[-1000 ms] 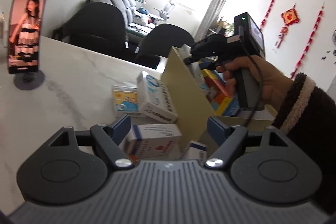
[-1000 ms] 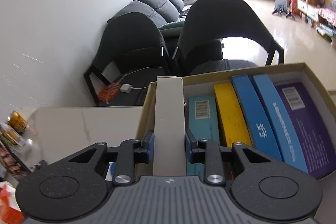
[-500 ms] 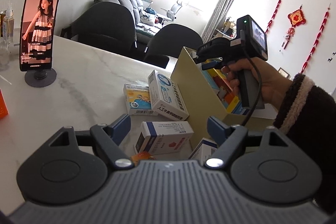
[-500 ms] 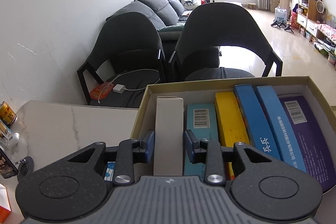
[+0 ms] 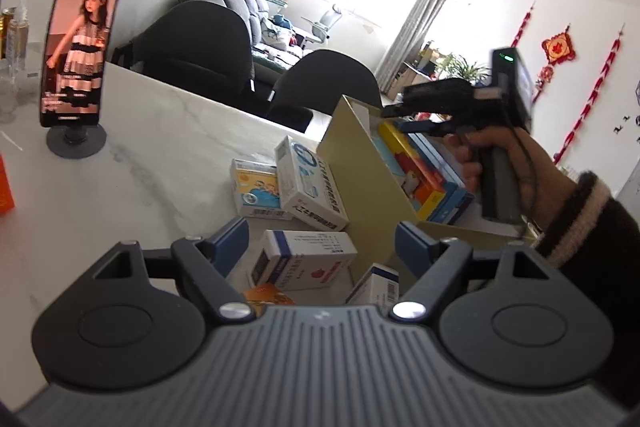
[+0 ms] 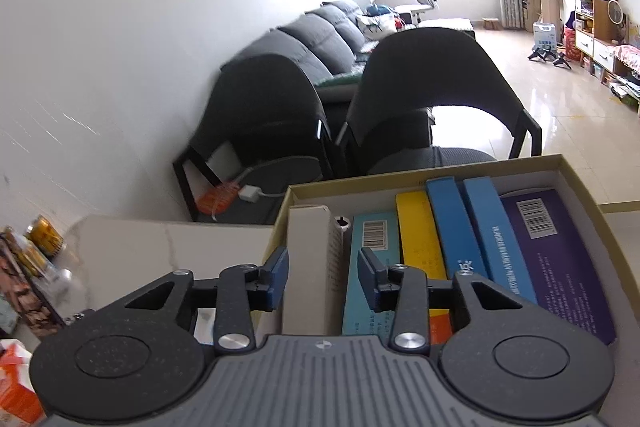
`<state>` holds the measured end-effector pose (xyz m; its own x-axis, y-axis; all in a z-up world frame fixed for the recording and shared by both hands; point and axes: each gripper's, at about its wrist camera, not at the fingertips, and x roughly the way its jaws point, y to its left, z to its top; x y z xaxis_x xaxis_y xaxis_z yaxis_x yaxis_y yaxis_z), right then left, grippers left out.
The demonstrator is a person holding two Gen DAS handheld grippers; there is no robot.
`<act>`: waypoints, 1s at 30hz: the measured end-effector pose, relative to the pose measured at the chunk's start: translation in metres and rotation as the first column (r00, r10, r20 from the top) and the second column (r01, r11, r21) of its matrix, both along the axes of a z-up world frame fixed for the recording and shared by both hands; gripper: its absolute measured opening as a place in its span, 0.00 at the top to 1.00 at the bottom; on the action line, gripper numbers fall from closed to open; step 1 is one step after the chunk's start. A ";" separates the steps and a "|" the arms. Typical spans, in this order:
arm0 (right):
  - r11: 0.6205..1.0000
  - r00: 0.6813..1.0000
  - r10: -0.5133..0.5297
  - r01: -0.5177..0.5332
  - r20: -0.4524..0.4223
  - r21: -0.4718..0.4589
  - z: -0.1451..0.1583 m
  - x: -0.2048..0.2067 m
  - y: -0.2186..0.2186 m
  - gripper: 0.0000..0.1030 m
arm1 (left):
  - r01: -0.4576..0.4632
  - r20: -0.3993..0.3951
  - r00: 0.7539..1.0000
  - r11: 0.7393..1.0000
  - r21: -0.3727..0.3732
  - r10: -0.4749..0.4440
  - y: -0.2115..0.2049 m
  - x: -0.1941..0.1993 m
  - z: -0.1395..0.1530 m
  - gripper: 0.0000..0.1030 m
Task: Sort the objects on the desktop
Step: 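Lower the white box into the tall box and open the right tool, then withdraw the right tool up while the left tool moves to the tall box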
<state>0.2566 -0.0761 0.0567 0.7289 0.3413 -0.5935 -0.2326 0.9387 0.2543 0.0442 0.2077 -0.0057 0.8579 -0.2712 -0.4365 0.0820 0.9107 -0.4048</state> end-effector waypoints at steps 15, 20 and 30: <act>0.991 0.993 0.049 -0.062 0.110 0.120 0.032 -0.079 -0.044 0.32 | -0.059 -0.033 0.998 0.997 0.038 0.061 0.014 -0.008 -0.008 0.17; 0.984 0.985 0.073 -0.096 0.154 0.152 0.037 -0.108 -0.057 0.21 | -0.037 -0.060 0.997 0.997 0.065 0.041 0.013 0.008 -0.009 0.11; 0.963 0.974 0.086 -0.135 0.211 0.231 0.019 -0.143 -0.082 0.12 | 0.036 -0.190 0.981 0.998 -0.047 -0.044 0.020 0.066 -0.017 0.11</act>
